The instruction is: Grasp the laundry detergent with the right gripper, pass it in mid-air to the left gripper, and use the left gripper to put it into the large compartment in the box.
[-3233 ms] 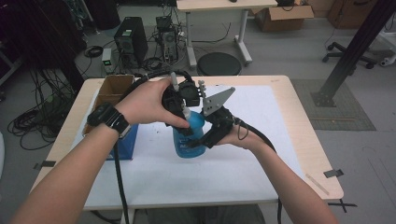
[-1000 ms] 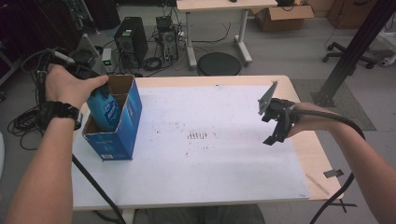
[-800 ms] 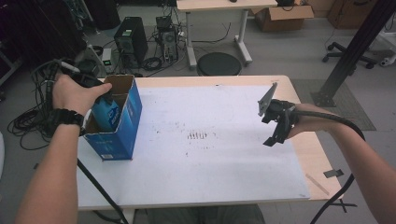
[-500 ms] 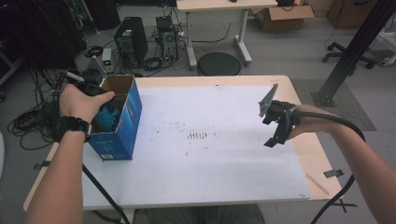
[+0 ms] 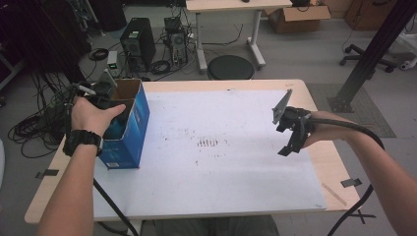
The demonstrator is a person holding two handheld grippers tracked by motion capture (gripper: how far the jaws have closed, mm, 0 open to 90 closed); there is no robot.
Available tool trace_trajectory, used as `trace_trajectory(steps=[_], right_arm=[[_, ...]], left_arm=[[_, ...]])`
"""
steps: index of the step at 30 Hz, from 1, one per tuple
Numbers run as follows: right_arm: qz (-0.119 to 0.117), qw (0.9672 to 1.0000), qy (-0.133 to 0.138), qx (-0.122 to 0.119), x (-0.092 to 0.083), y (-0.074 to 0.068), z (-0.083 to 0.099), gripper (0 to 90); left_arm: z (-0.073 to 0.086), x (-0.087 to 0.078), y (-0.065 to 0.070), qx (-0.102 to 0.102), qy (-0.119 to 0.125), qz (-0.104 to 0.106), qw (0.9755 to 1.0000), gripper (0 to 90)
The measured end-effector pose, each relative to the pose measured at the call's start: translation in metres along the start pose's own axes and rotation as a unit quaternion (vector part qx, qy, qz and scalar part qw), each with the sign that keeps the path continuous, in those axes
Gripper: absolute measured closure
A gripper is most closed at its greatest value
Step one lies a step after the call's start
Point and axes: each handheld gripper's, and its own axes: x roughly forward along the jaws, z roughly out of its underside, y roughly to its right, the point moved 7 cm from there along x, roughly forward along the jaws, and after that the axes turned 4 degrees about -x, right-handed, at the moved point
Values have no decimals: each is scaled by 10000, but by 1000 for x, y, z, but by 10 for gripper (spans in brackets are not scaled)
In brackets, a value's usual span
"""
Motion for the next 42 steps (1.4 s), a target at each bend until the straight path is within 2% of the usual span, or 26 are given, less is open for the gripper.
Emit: trace_trajectory(steps=[7,20,28,35,42], right_arm=[[-19,10000,-26,36,1,-1,1,94],[-38,10000,-12,9,3,-2,1,94],[-56,10000,-16,44,3,-4,3,95],[-65,10000,-17,43,3,-5,5,94],[-76,10000,-16,7,0,-6,3,94]], left_arm=[[3,7,-2,25,-34,-32,10000,378],[5,8,-3,-16,-27,17,10000,374],[4,6,0,29,-29,31,10000,351],[4,-5,1,42,21,22,10000,318],[2,-27,1,188,110,-43,9998,301]])
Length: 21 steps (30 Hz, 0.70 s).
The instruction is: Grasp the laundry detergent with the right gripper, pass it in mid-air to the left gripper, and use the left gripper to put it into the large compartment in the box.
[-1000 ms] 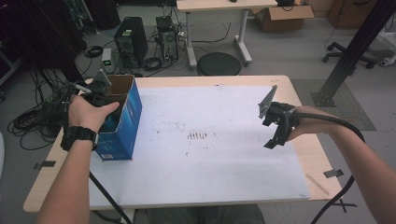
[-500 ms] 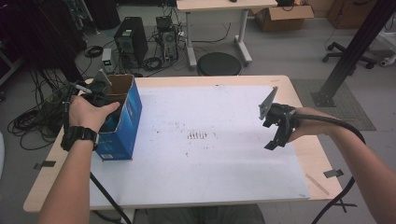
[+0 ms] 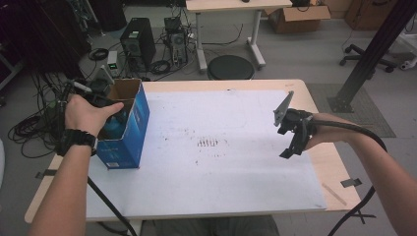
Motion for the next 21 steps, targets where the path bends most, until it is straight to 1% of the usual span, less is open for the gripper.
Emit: trace_trajectory(steps=[3,6,7,9,11,13,15,18,21], right_arm=[[-7,10000,2,-22,-2,0,-2,94],[25,10000,-2,-31,-5,1,-4,94],[30,10000,4,-31,-5,1,-4,94],[43,10000,0,-52,-7,2,-5,94],[44,10000,3,-52,-8,2,-6,94],[63,10000,-6,-69,-8,3,-7,94],[51,10000,-7,-50,-9,2,-7,94],[62,10000,-20,-39,-10,3,-6,94],[61,10000,-12,-45,-10,3,-6,94]], left_arm=[[-3,-12,2,117,67,-59,9999,288],[-6,-25,8,233,145,-49,9996,276],[-7,-28,11,269,164,-50,9995,277],[-9,-35,17,422,208,-55,9989,265],[-10,-39,28,541,257,19,9982,244],[-12,-41,39,720,291,115,9969,224],[-13,-41,51,927,278,93,9953,211],[-15,-38,71,1181,299,222,9923,191],[-15,-33,91,1430,268,323,9888,163]])
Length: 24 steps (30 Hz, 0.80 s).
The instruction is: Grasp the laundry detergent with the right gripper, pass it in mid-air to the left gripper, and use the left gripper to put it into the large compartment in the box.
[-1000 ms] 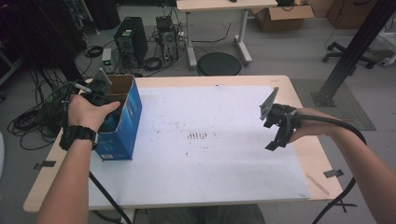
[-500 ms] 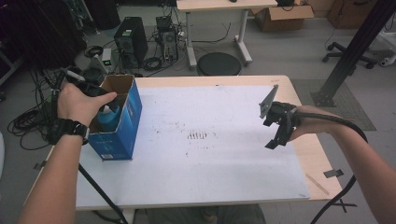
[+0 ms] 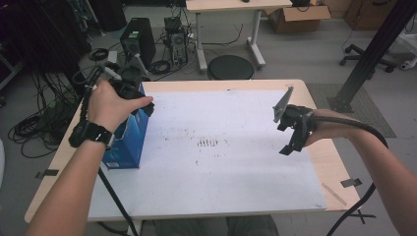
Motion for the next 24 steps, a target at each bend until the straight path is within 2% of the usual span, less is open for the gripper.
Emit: trace_trajectory(steps=[3,5,8,11,18,24], right_arm=[[-20,10000,-13,2,0,0,1,94],[-16,10000,-24,20,0,2,1,93],[-21,10000,-20,68,0,4,0,92],[-58,10000,0,16,2,4,-2,89],[-110,9999,-33,29,6,5,-3,77],[-124,9999,-13,47,7,5,-2,67]], left_arm=[[-5,8,16,223,12,77,9997,128],[-7,15,25,336,-20,39,9994,97],[-9,25,38,458,-75,226,9987,84],[-10,35,49,612,-115,303,9976,77],[-6,58,71,758,-238,524,9955,47],[-5,67,82,822,-312,632,9941,47]])
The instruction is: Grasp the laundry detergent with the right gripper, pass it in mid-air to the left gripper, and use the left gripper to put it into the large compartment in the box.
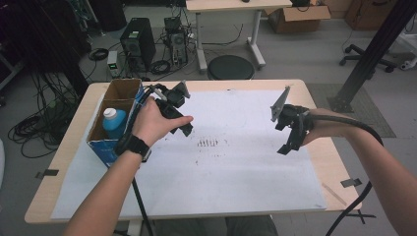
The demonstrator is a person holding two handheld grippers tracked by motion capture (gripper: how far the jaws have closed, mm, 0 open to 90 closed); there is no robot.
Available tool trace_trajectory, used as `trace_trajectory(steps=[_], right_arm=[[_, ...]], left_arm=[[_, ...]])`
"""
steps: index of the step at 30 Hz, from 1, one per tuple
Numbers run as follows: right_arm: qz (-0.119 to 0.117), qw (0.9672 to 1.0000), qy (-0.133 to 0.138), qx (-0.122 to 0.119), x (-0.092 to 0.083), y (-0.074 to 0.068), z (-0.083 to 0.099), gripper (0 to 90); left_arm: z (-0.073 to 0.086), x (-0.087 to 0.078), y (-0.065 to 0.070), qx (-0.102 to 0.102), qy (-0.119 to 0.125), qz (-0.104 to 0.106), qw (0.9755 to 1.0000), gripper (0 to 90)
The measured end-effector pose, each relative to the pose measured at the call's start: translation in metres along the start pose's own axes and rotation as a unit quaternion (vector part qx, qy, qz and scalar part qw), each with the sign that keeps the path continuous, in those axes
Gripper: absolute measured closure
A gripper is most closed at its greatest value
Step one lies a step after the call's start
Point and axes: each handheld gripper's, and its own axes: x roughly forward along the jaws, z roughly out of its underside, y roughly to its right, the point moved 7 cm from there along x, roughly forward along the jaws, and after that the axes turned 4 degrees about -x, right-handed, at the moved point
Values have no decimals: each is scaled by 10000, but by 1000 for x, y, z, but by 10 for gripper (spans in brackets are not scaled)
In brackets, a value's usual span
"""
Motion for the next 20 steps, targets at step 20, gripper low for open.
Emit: trace_trajectory(steps=[20], right_arm=[[19,10000,-22,26,-1,-3,5,67]], left_arm=[[0,4,9,66,-90,115,9999,46]])
